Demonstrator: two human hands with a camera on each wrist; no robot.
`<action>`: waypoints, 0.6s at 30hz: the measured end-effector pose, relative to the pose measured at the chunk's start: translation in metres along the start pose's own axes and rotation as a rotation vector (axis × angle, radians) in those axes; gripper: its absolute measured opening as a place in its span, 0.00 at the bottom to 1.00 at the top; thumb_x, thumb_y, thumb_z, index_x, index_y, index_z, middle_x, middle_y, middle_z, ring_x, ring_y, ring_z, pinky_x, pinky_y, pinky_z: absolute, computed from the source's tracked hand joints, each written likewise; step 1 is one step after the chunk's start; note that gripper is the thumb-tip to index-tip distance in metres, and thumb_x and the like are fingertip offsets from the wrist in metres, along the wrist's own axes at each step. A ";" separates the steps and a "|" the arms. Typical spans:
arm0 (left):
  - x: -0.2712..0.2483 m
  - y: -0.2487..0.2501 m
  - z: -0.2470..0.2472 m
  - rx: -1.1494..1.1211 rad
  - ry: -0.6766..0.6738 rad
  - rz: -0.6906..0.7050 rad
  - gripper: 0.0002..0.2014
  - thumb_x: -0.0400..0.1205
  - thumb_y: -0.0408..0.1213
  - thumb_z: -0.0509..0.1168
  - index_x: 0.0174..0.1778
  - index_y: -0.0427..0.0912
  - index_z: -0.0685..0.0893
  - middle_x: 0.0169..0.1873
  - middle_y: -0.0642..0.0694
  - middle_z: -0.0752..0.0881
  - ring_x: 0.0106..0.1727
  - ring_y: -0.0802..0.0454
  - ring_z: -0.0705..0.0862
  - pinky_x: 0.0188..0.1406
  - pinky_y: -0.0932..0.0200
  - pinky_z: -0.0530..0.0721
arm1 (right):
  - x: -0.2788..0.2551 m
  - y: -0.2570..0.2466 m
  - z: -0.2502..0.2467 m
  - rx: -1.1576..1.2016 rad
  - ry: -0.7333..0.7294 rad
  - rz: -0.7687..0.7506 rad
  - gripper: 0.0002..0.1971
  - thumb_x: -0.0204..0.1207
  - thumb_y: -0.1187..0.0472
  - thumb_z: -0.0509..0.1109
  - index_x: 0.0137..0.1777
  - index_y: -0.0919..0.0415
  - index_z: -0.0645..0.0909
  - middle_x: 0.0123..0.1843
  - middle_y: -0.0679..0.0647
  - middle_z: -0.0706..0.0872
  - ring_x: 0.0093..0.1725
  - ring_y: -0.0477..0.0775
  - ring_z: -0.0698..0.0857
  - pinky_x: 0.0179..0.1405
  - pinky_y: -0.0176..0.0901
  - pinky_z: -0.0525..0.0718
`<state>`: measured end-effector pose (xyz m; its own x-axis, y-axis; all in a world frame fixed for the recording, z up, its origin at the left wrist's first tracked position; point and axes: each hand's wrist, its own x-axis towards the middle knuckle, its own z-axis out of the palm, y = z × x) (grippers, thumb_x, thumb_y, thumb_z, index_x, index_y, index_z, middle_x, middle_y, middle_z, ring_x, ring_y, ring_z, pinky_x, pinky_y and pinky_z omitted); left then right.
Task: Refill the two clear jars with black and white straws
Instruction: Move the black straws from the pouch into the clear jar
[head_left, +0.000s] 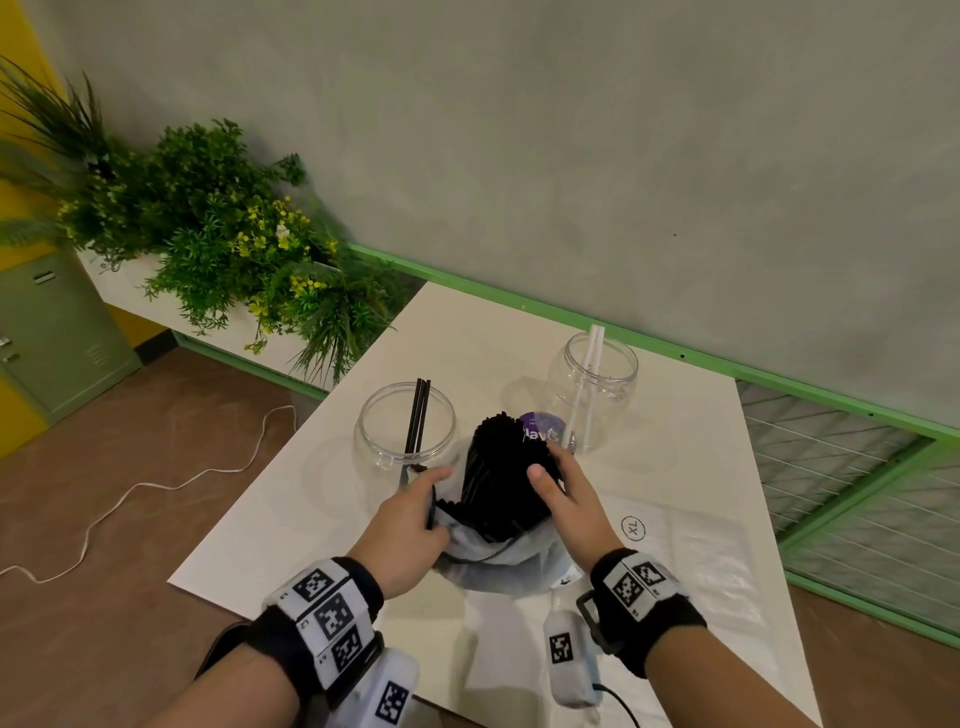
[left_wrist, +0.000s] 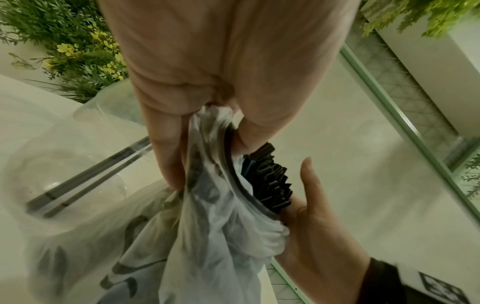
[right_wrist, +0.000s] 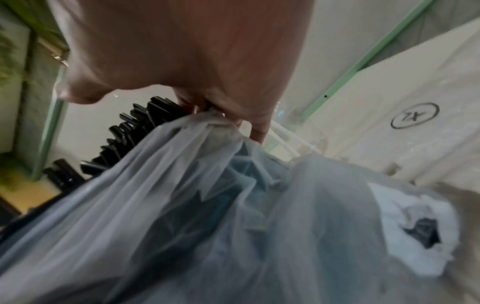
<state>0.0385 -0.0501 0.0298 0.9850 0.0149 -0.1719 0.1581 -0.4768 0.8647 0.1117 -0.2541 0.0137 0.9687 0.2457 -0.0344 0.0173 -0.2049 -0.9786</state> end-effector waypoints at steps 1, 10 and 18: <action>0.000 0.001 0.000 -0.005 -0.004 0.003 0.33 0.76 0.26 0.60 0.77 0.51 0.65 0.65 0.50 0.80 0.68 0.53 0.77 0.66 0.60 0.75 | -0.005 0.000 -0.001 0.003 -0.027 -0.024 0.25 0.73 0.46 0.74 0.67 0.39 0.68 0.64 0.36 0.78 0.61 0.25 0.76 0.54 0.17 0.73; -0.002 0.004 0.000 -0.062 -0.048 -0.011 0.33 0.77 0.25 0.59 0.78 0.51 0.64 0.68 0.52 0.77 0.70 0.54 0.76 0.69 0.57 0.75 | -0.009 0.011 -0.006 -0.210 0.060 -0.117 0.16 0.77 0.59 0.73 0.63 0.51 0.78 0.56 0.42 0.87 0.56 0.34 0.84 0.59 0.43 0.82; -0.002 0.004 -0.002 -0.145 -0.063 -0.038 0.35 0.70 0.36 0.59 0.76 0.57 0.66 0.66 0.53 0.79 0.65 0.50 0.80 0.63 0.41 0.82 | -0.036 0.002 -0.005 -0.501 0.351 -0.460 0.23 0.73 0.44 0.70 0.64 0.54 0.76 0.62 0.45 0.75 0.63 0.45 0.72 0.65 0.28 0.67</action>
<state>0.0373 -0.0505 0.0343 0.9727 -0.0266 -0.2306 0.2076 -0.3448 0.9154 0.0779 -0.2678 0.0138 0.8572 0.1120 0.5027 0.4669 -0.5807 -0.6669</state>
